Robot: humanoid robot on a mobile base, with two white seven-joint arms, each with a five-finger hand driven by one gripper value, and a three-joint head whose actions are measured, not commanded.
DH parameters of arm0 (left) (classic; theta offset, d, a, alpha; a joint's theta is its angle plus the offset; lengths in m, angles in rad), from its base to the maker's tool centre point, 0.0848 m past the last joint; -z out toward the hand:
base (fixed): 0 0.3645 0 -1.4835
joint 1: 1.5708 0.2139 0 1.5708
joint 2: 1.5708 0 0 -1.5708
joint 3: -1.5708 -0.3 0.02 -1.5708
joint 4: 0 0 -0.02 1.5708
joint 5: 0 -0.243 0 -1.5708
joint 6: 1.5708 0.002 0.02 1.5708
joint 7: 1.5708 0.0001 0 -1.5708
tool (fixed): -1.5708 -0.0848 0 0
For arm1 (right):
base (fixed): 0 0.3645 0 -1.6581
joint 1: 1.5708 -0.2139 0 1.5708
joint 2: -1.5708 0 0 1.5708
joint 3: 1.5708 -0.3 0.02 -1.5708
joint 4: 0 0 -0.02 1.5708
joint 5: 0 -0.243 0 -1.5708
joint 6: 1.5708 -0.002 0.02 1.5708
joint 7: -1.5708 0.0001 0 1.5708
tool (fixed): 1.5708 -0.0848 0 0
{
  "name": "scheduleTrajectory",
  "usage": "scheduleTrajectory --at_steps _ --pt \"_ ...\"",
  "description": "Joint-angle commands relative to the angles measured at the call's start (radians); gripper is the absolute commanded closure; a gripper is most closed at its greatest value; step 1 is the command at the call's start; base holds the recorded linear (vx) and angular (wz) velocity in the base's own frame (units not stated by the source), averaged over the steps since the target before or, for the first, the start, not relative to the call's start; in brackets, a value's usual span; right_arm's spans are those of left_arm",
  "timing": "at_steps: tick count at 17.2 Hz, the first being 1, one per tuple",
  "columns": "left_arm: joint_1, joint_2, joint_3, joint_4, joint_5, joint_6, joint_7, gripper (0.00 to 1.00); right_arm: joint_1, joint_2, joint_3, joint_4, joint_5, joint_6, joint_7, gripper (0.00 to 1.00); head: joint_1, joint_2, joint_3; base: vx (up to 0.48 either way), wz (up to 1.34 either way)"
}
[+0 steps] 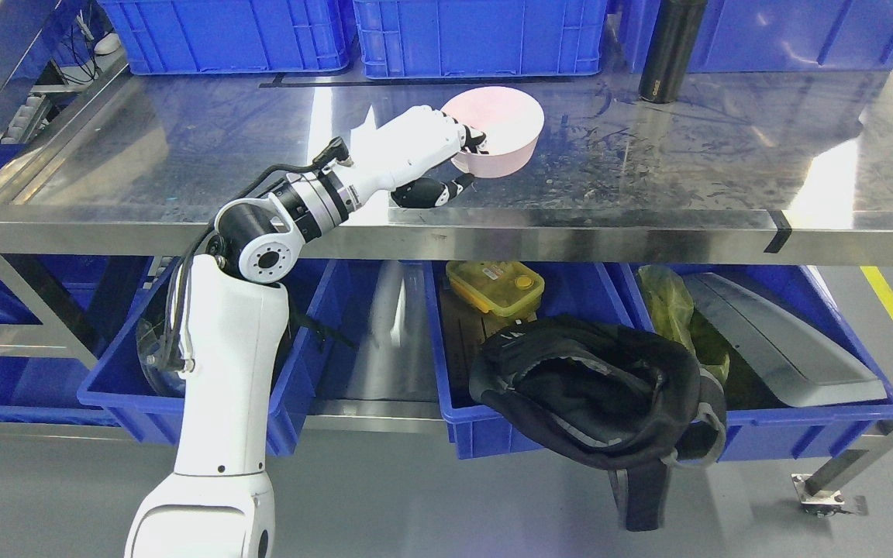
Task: Stack pink IKEA bowl on shelf middle layer
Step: 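Lift the pink bowl off the shelf with the left hand, then hold the pink bowl raised in the left hand while the robot turns and drives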
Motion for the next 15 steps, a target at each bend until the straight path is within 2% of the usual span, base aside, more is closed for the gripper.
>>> scheduleTrajectory --at_steps 1,5,9,15 --pt "0.033 0.017 0.027 -0.107 0.010 -0.004 0.000 1.00 0.023 -0.017 0.000 -0.017 0.000 0.001 0.000 0.00 0.0000 0.000 0.000 0.000 0.00" --pt "0.032 0.017 0.027 -0.109 0.016 -0.004 -0.002 0.99 0.023 -0.017 -0.001 -0.017 0.000 0.001 0.000 0.00 0.0000 0.000 0.000 0.004 0.04" --pt "0.029 0.017 0.027 -0.107 0.018 -0.004 -0.005 0.99 0.023 -0.017 0.000 -0.017 0.000 0.001 0.000 0.00 0.0000 0.000 0.000 0.003 0.49" --pt "0.023 0.017 0.015 -0.105 0.027 0.001 -0.011 0.99 0.023 -0.017 -0.001 -0.017 0.000 0.001 0.000 0.00 0.0000 0.000 0.000 -0.003 1.24"
